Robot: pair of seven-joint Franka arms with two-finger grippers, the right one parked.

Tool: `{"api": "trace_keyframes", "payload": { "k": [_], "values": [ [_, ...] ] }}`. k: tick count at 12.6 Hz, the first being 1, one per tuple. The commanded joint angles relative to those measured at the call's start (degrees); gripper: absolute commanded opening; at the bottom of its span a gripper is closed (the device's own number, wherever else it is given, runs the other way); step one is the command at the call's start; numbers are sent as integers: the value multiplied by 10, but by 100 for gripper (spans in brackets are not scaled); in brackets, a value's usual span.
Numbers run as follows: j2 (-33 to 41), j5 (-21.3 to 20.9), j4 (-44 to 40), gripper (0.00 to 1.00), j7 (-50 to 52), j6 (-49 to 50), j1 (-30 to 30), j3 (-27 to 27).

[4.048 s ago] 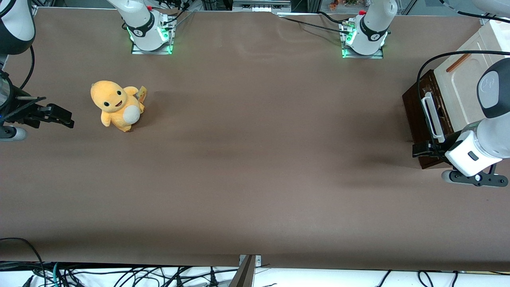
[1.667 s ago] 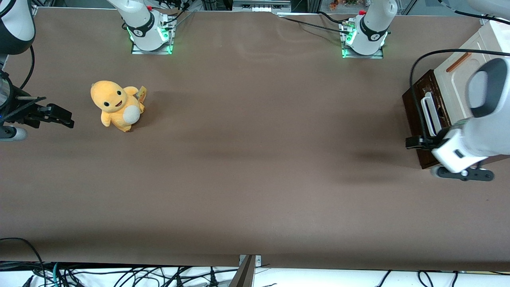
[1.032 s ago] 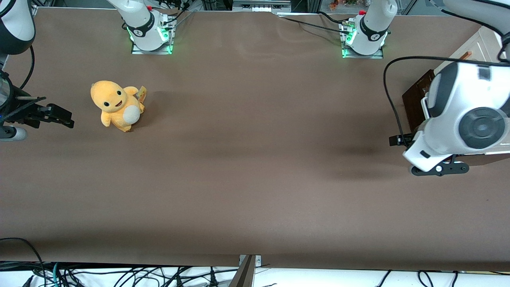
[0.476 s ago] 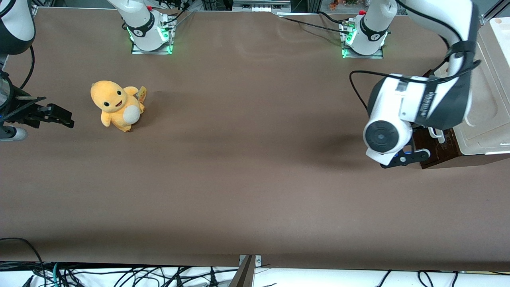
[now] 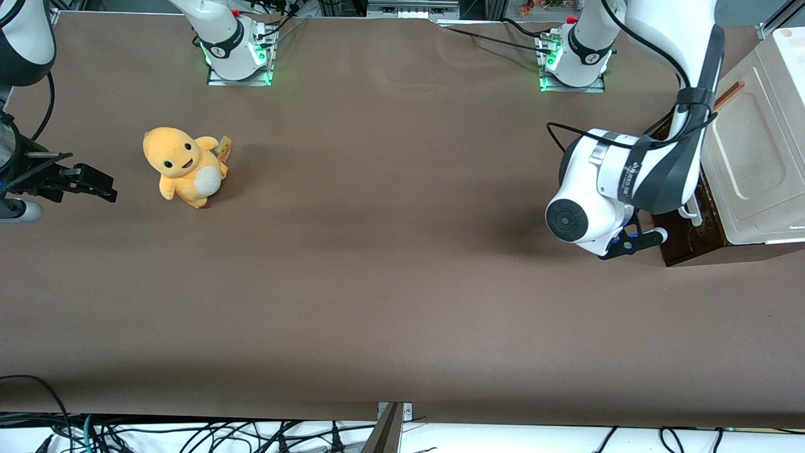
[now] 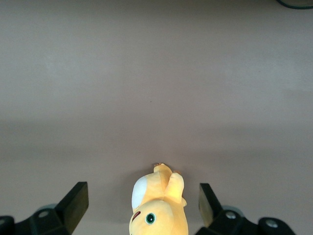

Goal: Open lower drawer with left arm only
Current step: 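Move the open left gripper toward the lower drawer's white handle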

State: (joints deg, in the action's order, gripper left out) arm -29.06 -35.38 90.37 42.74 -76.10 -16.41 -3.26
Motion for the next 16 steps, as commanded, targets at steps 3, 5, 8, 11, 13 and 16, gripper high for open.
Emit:
{"api": "trace_keyframes", "payload": {
  "k": [3,5,8,11,13,16],
  "values": [
    [-14,-64,42,100,80,-1,-19,-6],
    [-29,-84,45,100,101,-1,-21,-6],
    [-49,-125,64,100,109,0,-20,-6],
    [-67,-143,87,100,108,1,-14,-6],
    [-74,-154,94,100,107,2,-13,-6],
    [-76,-189,125,100,98,2,-6,-6]
  ]
}}
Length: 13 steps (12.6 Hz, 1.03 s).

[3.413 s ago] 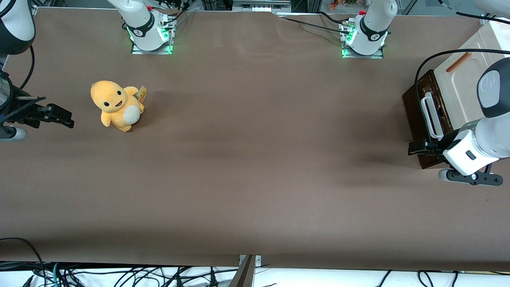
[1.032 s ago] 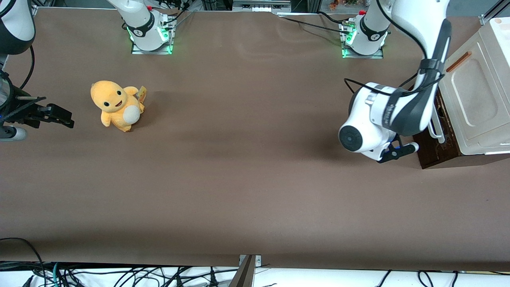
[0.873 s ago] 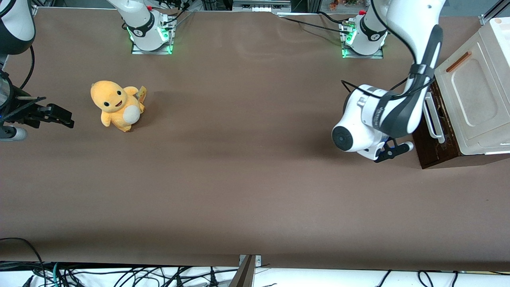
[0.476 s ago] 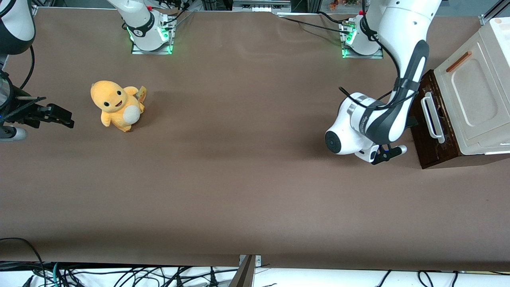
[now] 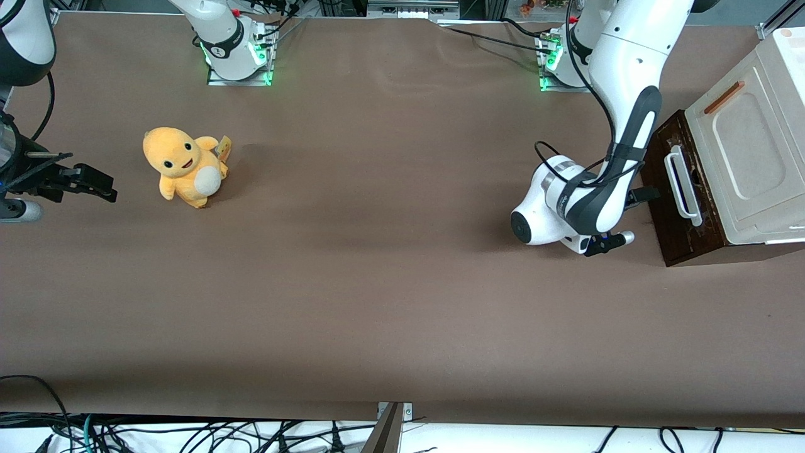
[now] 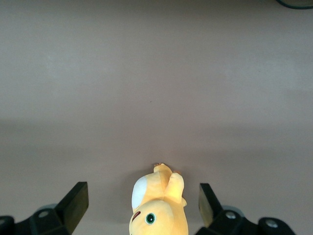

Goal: Open lower drawer with left arm only
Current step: 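Advance the left gripper onto the white handle and close on it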

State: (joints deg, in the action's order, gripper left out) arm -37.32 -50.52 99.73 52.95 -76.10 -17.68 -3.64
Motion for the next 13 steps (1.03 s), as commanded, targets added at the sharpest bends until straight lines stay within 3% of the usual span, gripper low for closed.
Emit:
{"api": "trace_keyframes", "payload": {
  "k": [1,13],
  "values": [
    [5,-52,41,100,-7,2,9,-2],
    [-8,-95,49,98,-12,-1,45,-1]
  ]
}}
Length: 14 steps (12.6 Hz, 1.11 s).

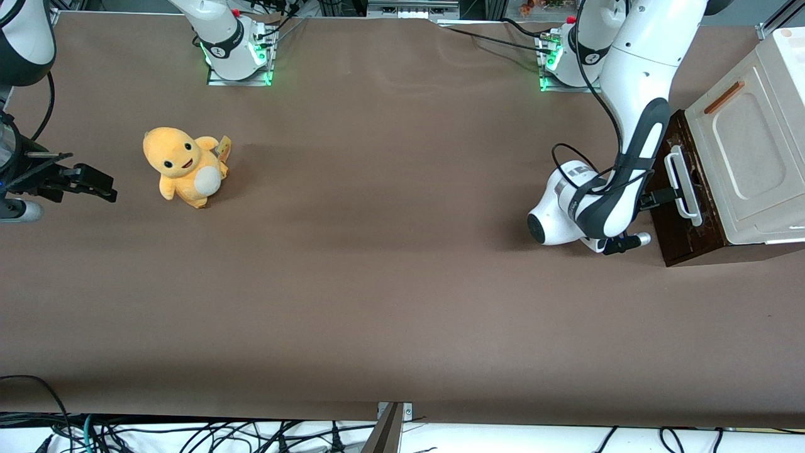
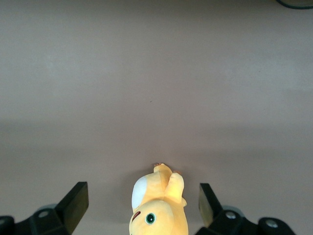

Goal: Open lower drawer with left arm only
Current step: 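Advance the left gripper onto the white handle and close on it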

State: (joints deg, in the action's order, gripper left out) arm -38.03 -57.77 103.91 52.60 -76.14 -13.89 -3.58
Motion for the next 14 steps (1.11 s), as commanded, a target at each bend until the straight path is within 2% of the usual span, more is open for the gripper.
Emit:
{"api": "trace_keyframes", "payload": {
  "k": [1,4,7,8,10,14],
  "values": [
    [-4,-25,7,98,-8,-1,9,-2],
    [-10,-34,7,98,-7,-1,16,-2],
    [-11,-43,7,91,-7,-6,25,-2],
    [-11,-44,8,86,-8,-7,26,-2],
    [-11,-52,16,86,-9,-7,30,-2],
    [-11,-51,22,67,-9,-6,31,-2]
  ]
}}
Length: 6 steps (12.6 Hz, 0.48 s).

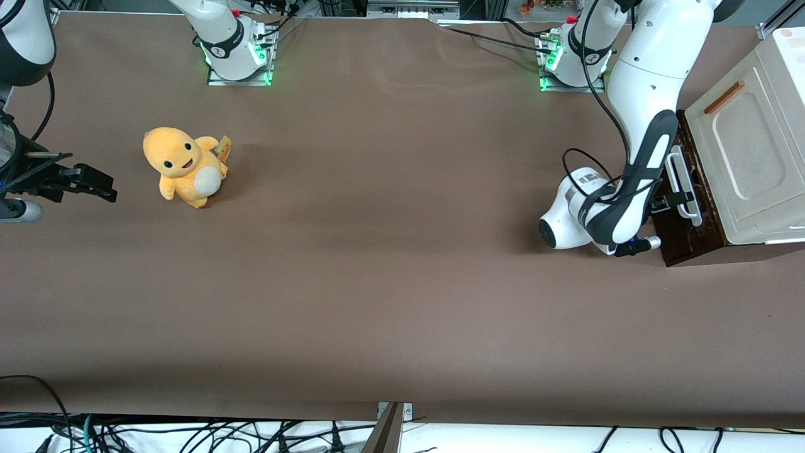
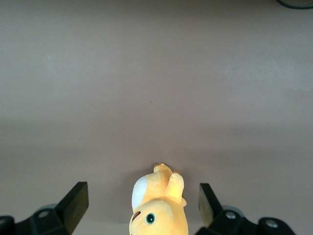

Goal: Open lower drawer with left arm only
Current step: 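Advance the left gripper onto the white handle and close on it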

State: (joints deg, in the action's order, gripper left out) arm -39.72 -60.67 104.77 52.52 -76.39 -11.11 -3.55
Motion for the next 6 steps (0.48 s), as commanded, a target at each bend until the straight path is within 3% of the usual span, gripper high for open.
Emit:
{"api": "trace_keyframes", "payload": {
  "k": [1,6],
  "values": [
    [6,-22,18,64,-8,-3,4,-2],
    [7,-21,19,49,-9,0,5,-2]
  ]
}}
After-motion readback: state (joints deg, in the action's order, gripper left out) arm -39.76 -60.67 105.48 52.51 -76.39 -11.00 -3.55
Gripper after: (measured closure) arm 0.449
